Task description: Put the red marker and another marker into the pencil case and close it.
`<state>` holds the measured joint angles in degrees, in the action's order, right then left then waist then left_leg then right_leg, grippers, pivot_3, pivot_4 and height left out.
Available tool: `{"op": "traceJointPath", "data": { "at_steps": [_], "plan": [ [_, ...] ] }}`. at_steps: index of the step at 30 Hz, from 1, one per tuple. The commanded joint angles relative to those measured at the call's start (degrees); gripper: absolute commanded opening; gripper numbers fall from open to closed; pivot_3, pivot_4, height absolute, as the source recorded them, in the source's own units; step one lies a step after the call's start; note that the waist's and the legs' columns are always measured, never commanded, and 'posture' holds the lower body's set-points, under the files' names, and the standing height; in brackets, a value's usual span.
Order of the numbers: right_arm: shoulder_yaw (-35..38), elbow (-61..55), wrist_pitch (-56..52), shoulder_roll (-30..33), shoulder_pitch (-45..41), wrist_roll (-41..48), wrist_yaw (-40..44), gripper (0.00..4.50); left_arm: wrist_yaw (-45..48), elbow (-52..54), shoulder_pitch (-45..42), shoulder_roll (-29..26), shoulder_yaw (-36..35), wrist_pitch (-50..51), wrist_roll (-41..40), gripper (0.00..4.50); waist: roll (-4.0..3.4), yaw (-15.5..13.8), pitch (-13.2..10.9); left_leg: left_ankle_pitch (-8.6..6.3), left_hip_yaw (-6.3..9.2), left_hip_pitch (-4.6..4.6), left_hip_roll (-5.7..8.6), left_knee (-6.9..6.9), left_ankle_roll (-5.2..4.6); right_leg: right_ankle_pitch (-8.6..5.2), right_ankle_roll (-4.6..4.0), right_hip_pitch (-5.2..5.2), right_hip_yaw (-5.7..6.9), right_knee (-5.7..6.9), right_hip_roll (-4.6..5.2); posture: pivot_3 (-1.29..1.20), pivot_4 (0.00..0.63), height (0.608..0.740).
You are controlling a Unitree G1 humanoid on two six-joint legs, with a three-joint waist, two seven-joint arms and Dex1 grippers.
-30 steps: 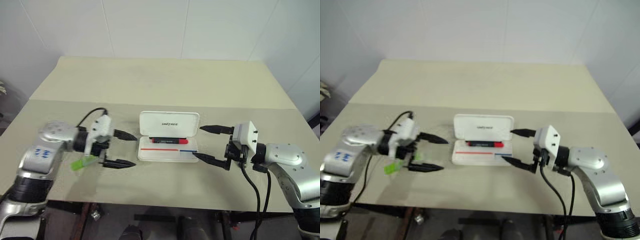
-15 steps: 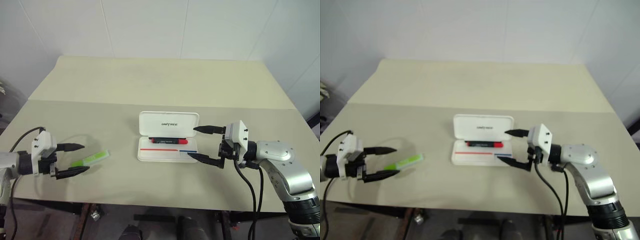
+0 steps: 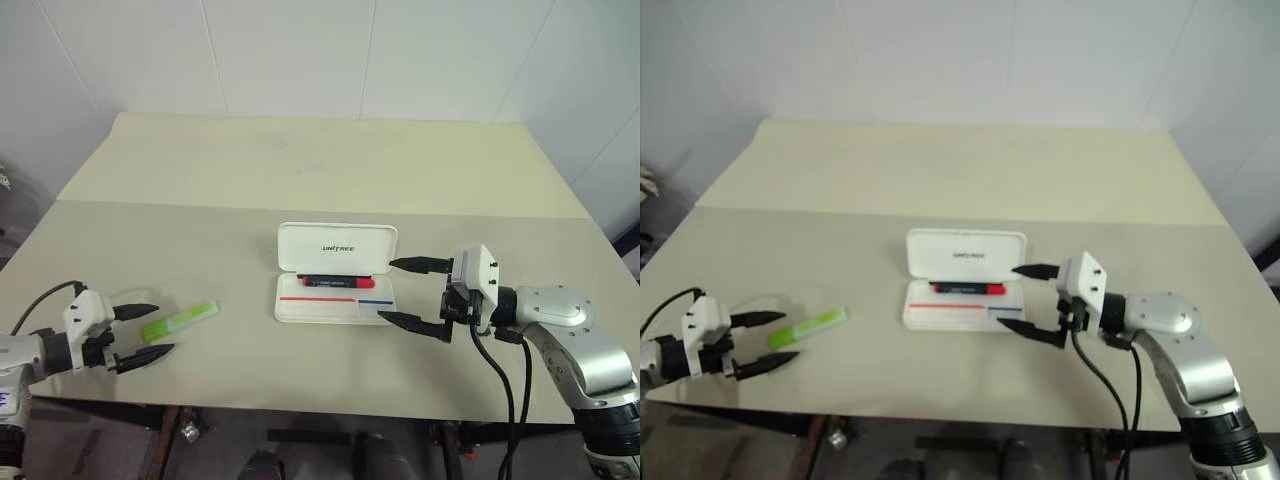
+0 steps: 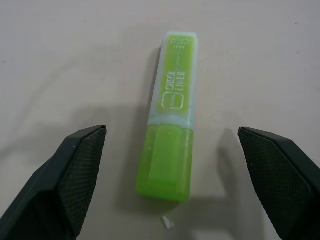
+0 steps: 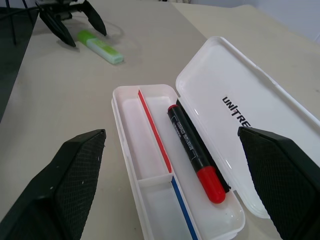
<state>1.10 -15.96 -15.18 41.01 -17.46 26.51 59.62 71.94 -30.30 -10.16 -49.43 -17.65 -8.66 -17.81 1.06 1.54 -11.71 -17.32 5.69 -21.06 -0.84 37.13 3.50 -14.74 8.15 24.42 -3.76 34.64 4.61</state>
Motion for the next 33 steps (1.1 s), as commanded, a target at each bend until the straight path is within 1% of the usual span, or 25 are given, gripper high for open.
{"op": "traceJointPath", "data": {
  "at_steps": [1, 9, 14, 15, 18, 21, 23, 24, 25, 30, 33],
  "plan": [
    [3.1, -2.8, -0.7, 1.4, -0.3, 1.7, -0.2, 4.5, -0.7, -1.8, -2.0, 1.3, 1.0, -2.1, 0.4, 4.48, 0.0, 0.0, 0.0, 0.0, 0.0, 0.0, 0.0, 0.0, 0.0, 0.0, 0.0, 0.0, 0.0, 0.0, 0.0, 0.0, 0.15, 0.74],
    [4.0, -4.0, -2.9, 2.7, -0.6, 2.1, -0.4, 4.5, 0.0, -6.9, -8.0, 4.2, 4.5, -4.7, 1.4, 4.48, 0.03, 0.0, 0.0, 0.0, 0.0, 0.01, 0.01, 0.02, 0.0, 0.01, 0.01, 0.0, 0.0, 0.03, 0.0, 0.0, 0.15, 0.74],
    [4.7, -4.5, -3.4, 3.3, -0.1, 2.2, -0.5, 4.5, 1.6, -8.8, -9.1, 4.6, 5.9, -4.3, 1.3, 4.48, 0.03, -0.2, 0.0, 0.0, 0.01, 0.0, 0.02, 0.04, 0.0, 0.01, 0.02, -0.02, 0.0, 0.04, 0.01, 0.0, 0.15, 0.74],
    [4.7, -4.7, -3.5, 3.4, -0.1, 2.3, -0.7, 4.5, 2.1, -9.4, -9.1, 4.6, 6.1, -4.3, 1.3, 4.07, 0.03, -0.2, 0.0, 0.0, 0.01, 0.01, 0.02, 0.05, 0.0, 0.01, 0.02, -0.02, 0.0, 0.04, 0.01, 0.0, 0.15, 0.74],
    [4.9, -5.0, -3.7, 3.6, 0.0, 2.3, -1.1, 4.5, 3.3, -10.1, -8.9, 4.6, 6.5, -3.7, 1.4, 3.25, 0.03, -0.1, 0.0, 0.0, 0.0, 0.04, 0.02, 0.04, 0.0, 0.01, 0.02, -0.03, 0.0, 0.07, 0.01, 0.0, 0.15, 0.74],
    [5.1, -5.1, -3.8, 3.5, 0.0, 2.1, -1.3, 4.5, 3.5, -9.9, -8.8, 4.7, 6.4, -3.8, 1.4, 2.28, 0.02, 0.0, 0.0, 0.01, 0.0, 0.09, 0.02, 0.04, -0.01, 0.01, 0.01, -0.05, 0.0, 0.1, 0.01, 0.0, 0.15, 0.74],
    [5.1, -5.0, -3.7, 3.4, -0.2, 1.9, -1.4, 4.5, 3.5, -9.8, -8.6, 4.7, 6.4, -3.9, 1.5, 1.54, 0.02, 0.0, 0.0, 0.01, 0.0, 0.1, 0.02, 0.04, -0.01, 0.01, 0.01, -0.06, 0.0, 0.1, 0.01, 0.0, 0.15, 0.74],
    [5.1, -5.0, -3.7, 3.4, -0.3, 1.8, -1.5, 4.5, 3.5, -9.9, -8.6, 4.6, 6.4, -4.0, 1.5, 1.26, 0.02, 0.0, 0.0, 0.01, 0.0, 0.1, 0.01, 0.04, -0.01, 0.01, 0.01, -0.06, 0.0, 0.1, 0.01, 0.0, 0.15, 0.74],
    [5.0, -4.9, -3.6, 3.3, -0.4, 1.7, -1.5, 4.5, 3.3, -9.9, -8.5, 4.6, 6.3, -4.2, 1.6, 1.09, 0.02, 0.0, 0.0, 0.01, 0.0, 0.1, 0.01, 0.03, -0.01, 0.01, 0.01, -0.06, 0.0, 0.09, 0.01, 0.0, 0.15, 0.74],
    [4.5, -4.2, -3.1, 2.9, -0.9, 1.3, -1.6, 4.5, 2.8, -9.1, -8.4, 4.5, 6.0, -4.3, 1.5, 1.11, 0.02, 0.0, 0.0, 0.01, 0.0, 0.1, 0.01, 0.01, -0.01, 0.01, 0.01, -0.06, 0.0, 0.07, 0.01, 0.0, 0.15, 0.74],
    [4.1, -3.2, -2.5, 2.6, -1.4, 1.0, -1.2, 4.5, 2.9, -6.0, -8.8, 4.6, 5.9, -3.5, 0.4, 1.11, 0.02, 0.0, 0.0, 0.01, 0.0, 0.1, 0.01, 0.02, -0.01, 0.01, 0.01, -0.06, 0.0, 0.08, 0.01, 0.0, 0.15, 0.74]
  ]
}}
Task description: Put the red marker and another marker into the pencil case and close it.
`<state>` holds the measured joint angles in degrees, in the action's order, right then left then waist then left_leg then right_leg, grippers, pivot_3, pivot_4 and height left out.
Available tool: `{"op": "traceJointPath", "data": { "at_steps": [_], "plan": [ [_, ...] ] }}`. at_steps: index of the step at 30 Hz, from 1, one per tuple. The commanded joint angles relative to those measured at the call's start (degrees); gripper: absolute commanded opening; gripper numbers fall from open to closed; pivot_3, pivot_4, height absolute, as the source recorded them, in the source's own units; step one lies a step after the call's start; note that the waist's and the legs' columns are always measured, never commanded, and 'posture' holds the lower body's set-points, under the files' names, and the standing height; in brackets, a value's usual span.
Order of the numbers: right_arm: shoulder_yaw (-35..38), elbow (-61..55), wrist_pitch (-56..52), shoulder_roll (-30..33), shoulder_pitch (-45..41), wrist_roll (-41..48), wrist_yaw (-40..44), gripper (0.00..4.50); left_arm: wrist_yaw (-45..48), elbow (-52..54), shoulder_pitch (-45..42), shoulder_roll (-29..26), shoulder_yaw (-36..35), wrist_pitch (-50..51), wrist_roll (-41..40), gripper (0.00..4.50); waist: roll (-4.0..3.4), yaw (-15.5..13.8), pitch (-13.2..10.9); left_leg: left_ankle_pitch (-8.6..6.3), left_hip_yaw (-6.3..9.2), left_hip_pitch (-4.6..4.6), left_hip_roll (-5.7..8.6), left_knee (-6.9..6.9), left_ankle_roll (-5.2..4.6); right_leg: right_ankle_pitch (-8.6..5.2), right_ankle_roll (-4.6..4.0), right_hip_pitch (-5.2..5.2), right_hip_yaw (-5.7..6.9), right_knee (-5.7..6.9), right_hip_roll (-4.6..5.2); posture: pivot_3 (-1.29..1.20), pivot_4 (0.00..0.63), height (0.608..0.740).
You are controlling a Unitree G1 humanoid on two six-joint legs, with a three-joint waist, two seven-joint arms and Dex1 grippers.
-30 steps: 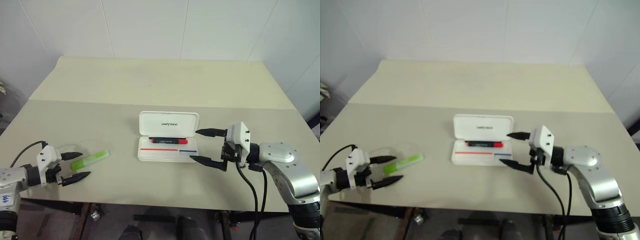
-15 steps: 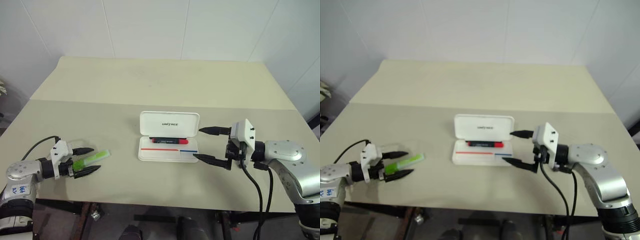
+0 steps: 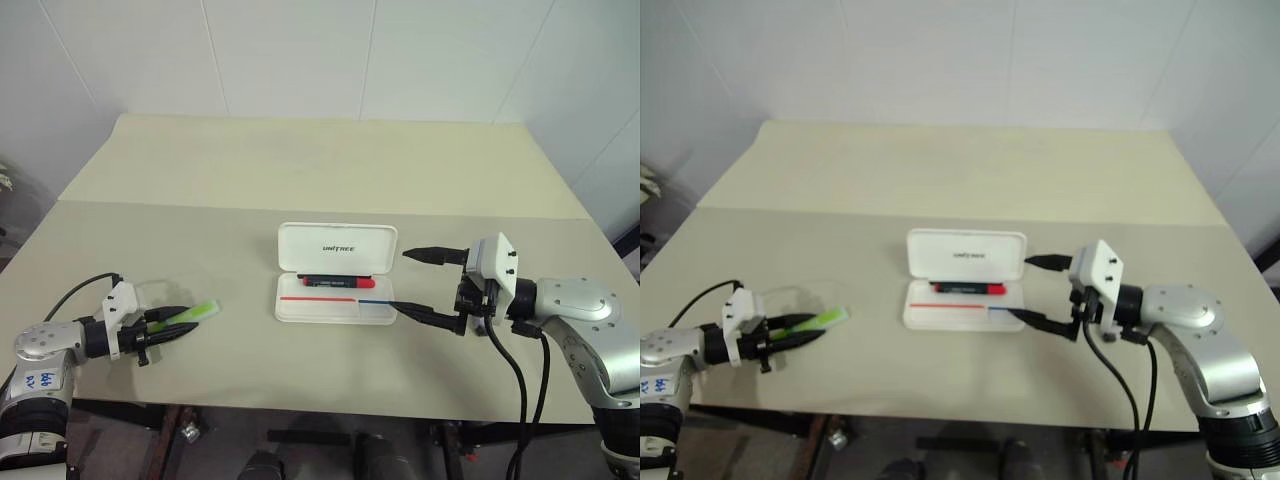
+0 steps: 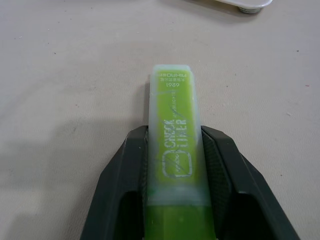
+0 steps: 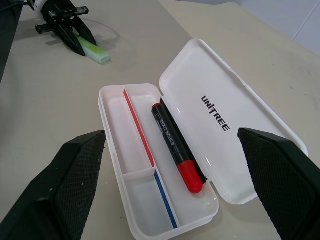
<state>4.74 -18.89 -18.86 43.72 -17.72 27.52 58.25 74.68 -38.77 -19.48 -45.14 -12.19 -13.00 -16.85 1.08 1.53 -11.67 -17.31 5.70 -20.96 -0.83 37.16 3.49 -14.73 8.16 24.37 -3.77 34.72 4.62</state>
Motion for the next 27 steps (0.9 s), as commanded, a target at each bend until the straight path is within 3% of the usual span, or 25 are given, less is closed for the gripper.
{"op": "traceJointPath", "data": {
  "at_steps": [1, 13, 27],
  "plan": [
    [0.3, 0.1, 1.5, -0.1, -1.2, -0.1, 0.5, 4.5, 0.3, 4.1, 0.4, 0.3, 0.5, 1.3, -1.0, 1.11, 0.0, 0.0, 0.0, 0.0, 0.0, 0.0, 0.0, 0.0, 0.0, 0.0, 0.0, 0.0, 0.0, 0.0, 0.0, 0.0, 0.15, 0.74],
    [-0.4, -0.3, 1.6, -2.1, -2.0, 2.8, 3.3, 4.5, 0.9, 26.3, -4.8, 0.9, 4.4, 13.0, -5.4, 1.11, 0.01, 0.0, 0.0, 0.0, 0.01, -0.12, -0.01, -0.04, 0.0, 0.0, 0.01, 0.03, 0.0, -0.13, 0.0, 0.0, 0.15, 0.74],
    [-0.5, -2.2, 2.1, -3.0, 1.1, 1.2, -0.1, 4.5, -2.5, 32.0, -15.0, 7.6, 19.1, 22.5, 1.5, 1.11, 0.01, -0.1, 0.0, 0.0, 0.02, -0.16, 0.02, 0.0, 0.0, 0.01, 0.03, 0.03, 0.0, -0.15, -0.02, 0.0, 0.15, 0.74]
  ]
}}
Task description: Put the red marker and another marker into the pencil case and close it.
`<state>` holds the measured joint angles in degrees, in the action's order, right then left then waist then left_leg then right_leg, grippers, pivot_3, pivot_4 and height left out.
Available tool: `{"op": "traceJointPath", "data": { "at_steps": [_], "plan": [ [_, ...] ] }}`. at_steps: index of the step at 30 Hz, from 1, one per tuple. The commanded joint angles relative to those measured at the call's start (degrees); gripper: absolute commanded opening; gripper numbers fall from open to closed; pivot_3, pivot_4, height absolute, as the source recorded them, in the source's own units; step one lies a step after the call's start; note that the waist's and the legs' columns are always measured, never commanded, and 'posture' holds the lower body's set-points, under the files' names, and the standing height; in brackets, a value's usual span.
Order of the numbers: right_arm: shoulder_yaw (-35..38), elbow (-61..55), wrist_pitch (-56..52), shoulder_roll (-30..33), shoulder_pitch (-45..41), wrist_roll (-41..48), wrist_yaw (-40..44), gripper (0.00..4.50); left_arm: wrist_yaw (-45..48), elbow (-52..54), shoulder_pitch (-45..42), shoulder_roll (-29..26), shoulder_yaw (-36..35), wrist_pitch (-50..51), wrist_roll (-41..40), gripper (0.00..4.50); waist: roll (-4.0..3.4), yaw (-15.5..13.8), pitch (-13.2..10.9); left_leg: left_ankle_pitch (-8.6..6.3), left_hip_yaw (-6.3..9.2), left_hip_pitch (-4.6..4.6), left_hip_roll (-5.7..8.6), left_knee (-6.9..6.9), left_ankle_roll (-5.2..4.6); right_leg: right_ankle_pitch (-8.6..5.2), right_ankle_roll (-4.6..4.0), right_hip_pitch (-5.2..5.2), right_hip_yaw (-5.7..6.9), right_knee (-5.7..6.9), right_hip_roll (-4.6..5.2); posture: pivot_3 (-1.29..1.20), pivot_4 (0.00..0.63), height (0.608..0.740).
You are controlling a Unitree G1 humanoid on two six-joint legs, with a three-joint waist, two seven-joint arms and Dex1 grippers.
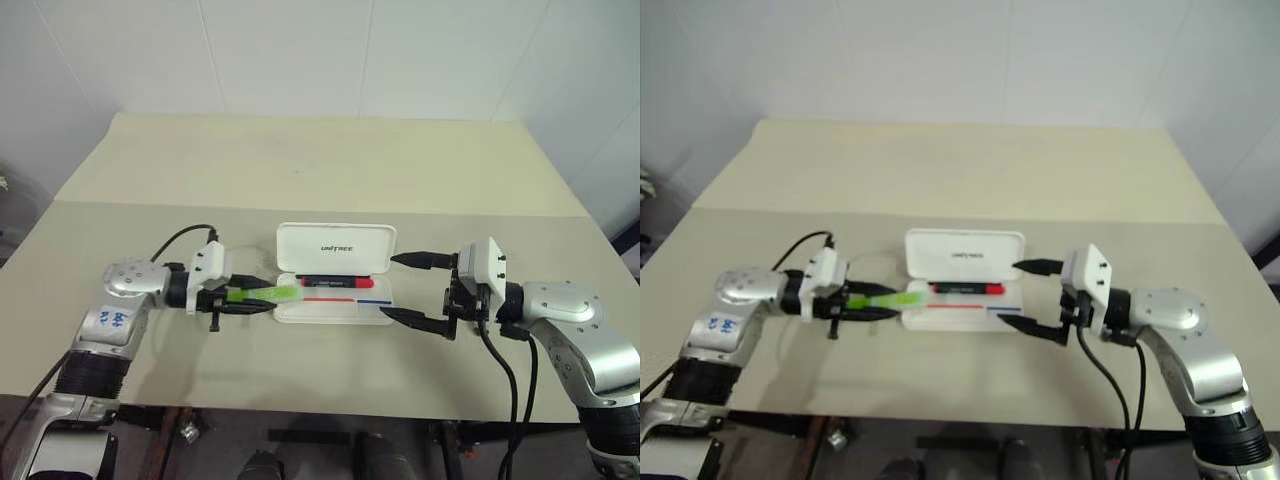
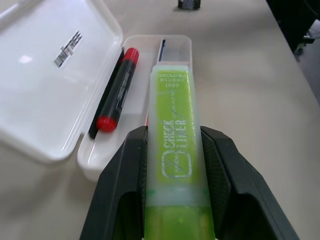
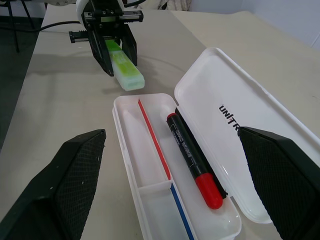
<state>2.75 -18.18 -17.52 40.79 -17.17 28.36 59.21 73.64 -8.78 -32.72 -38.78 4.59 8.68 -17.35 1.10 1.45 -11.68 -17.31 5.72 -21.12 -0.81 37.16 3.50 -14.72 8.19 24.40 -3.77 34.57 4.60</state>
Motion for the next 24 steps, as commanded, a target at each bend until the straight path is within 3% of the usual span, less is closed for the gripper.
{"op": "traceJointPath", "data": {
  "at_steps": [1, 7, 15, 24],
  "plan": [
    [1.6, -3.2, 0.6, -0.1, 0.8, 0.4, -1.5, 4.5, -1.9, 1.9, -2.2, 2.0, 3.2, 1.0, 2.5, 1.11, 0.0, 0.0, 0.0, 0.0, 0.0, 0.0, 0.01, 0.01, 0.0, 0.01, 0.01, 0.0, 0.0, -0.01, 0.0, 0.0, 0.15, 0.74],
    [2.5, -5.1, 0.2, 0.1, 2.7, 0.6, -3.4, 4.5, -5.3, 1.5, -4.8, 7.1, 7.3, 3.4, 5.3, 1.11, 0.0, 0.0, 0.0, 0.0, 0.01, -0.03, 0.01, 0.01, 0.0, 0.02, 0.03, -0.01, -0.02, -0.07, 0.0, 0.0, 0.15, 0.74],
    [2.6, -7.1, 0.3, -0.5, 4.9, 0.6, -6.6, 4.5, -7.1, 0.2, -6.3, 9.7, 9.8, 4.3, 7.7, 1.11, 0.0, 0.1, 0.0, 0.0, 0.0, 0.0, 0.02, 0.01, 0.0, 0.02, 0.03, -0.01, -0.02, -0.06, 0.0, 0.0, 0.15, 0.74],
    [2.3, -7.6, 0.7, -0.6, 5.4, 0.6, -8.3, 4.5, -5.9, 0.6, -5.6, 8.7, 9.8, 5.1, 8.3, 1.11, 0.0, 0.0, 0.0, 0.0, 0.01, -0.01, 0.01, 0.0, 0.0, 0.02, 0.03, -0.01, -0.02, -0.06, 0.0, 0.0, 0.15, 0.74]
  ]
}}
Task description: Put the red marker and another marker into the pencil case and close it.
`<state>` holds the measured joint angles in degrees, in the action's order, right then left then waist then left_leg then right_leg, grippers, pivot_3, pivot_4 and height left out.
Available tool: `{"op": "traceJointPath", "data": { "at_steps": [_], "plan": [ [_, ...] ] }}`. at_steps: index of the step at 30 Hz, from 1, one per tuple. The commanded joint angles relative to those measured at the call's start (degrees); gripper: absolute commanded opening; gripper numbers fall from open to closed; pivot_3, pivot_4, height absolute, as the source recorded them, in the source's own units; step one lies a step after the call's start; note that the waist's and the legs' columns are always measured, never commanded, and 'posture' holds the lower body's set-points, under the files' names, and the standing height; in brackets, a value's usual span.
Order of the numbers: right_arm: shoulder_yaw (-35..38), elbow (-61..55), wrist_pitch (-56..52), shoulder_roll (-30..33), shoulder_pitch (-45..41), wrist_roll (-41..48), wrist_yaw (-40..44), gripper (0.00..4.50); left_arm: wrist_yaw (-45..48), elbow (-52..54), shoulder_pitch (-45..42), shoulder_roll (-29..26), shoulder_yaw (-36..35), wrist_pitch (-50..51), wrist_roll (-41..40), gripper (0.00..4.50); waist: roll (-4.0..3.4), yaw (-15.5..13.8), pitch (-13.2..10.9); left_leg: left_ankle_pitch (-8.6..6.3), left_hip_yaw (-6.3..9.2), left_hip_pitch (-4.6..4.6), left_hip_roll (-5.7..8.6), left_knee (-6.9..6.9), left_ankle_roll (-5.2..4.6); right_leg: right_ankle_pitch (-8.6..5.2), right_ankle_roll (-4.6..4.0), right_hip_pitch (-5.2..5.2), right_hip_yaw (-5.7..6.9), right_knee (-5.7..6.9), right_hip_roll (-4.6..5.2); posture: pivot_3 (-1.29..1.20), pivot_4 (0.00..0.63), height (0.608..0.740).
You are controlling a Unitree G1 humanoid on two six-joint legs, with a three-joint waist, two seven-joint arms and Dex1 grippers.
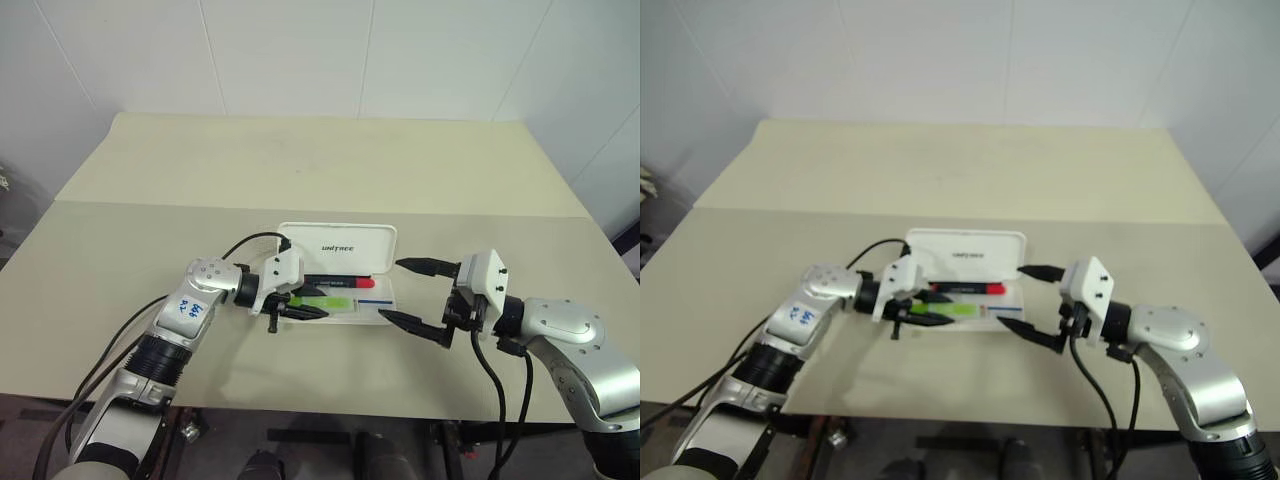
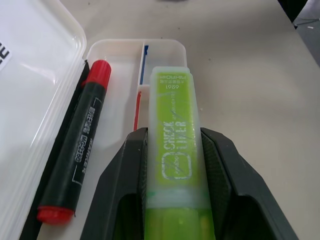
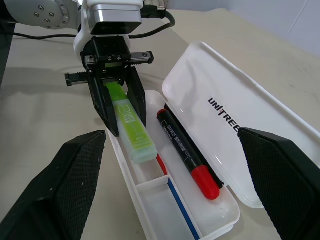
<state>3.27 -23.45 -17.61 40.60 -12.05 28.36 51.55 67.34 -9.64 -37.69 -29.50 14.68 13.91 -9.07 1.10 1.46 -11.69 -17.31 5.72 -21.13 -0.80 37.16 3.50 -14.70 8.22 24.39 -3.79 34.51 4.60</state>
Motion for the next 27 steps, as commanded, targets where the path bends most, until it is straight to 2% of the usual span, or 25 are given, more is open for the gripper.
{"op": "traceJointPath", "data": {
  "at_steps": [1, 11, 12, 14, 20, 27],
  "plan": [
    [1.7, -2.3, 0.8, -0.4, 0.3, 0.6, -0.7, 4.5, 0.5, 1.4, -0.6, -0.6, -0.2, -0.1, 0.1, 1.11, 0.0, 0.0, 0.0, 0.0, 0.0, 0.0, 0.0, 0.0, 0.0, 0.0, 0.0, 0.0, 0.0, 0.0, 0.0, 0.0, 0.15, 0.74],
    [1.4, -1.8, 1.2, -0.9, -0.4, 0.2, -1.1, 4.5, 0.8, 1.0, -1.2, -0.4, -0.1, 0.2, 0.7, 1.11, 0.0, 0.0, 0.0, 0.0, 0.0, 0.0, 0.0, 0.0, 0.0, 0.0, 0.0, 0.0, 0.0, 0.0, 0.0, 0.0, 0.15, 0.74],
    [1.4, -1.8, 1.2, -0.9, -0.3, 0.2, -1.1, 4.5, 0.8, 1.1, -1.2, -0.2, -0.1, 1.0, 0.4, 1.83, 0.0, 0.0, 0.0, 0.0, 0.0, 0.0, 0.0, 0.0, 0.0, 0.0, 0.0, 0.0, 0.0, 0.0, 0.0, 0.0, 0.15, 0.74],
    [1.4, -1.7, 1.3, -0.9, -0.4, 0.1, -1.2, 4.5, 1.2, 1.0, -1.4, -0.1, 0.1, 1.6, 0.3, 2.33, 0.0, 0.0, 0.0, 0.0, 0.0, 0.0, 0.0, 0.0, 0.0, 0.0, 0.0, 0.0, 0.0, 0.0, 0.0, 0.0, 0.15, 0.74],
    [1.6, -1.7, 1.3, -0.8, -0.4, 0.2, -1.2, 4.5, 1.3, 1.7, -2.1, 0.6, -0.3, 2.3, -0.2, 4.43, 0.0, 0.0, 0.0, 0.0, 0.0, 0.0, 0.0, 0.0, 0.0, 0.0, 0.0, 0.0, 0.0, 0.0, 0.0, 0.0, 0.15, 0.74],
    [2.1, -1.3, 0.9, -1.1, 0.2, 0.0, -2.2, 4.5, 2.2, 4.7, -1.9, 1.0, -3.2, 3.6, -4.7, 4.47, 0.0, 0.0, 0.0, 0.0, 0.0, -0.01, 0.0, 0.0, 0.0, 0.0, 0.0, 0.0, 0.0, 0.0, 0.0, 0.0, 0.15, 0.74]
  ]
}}
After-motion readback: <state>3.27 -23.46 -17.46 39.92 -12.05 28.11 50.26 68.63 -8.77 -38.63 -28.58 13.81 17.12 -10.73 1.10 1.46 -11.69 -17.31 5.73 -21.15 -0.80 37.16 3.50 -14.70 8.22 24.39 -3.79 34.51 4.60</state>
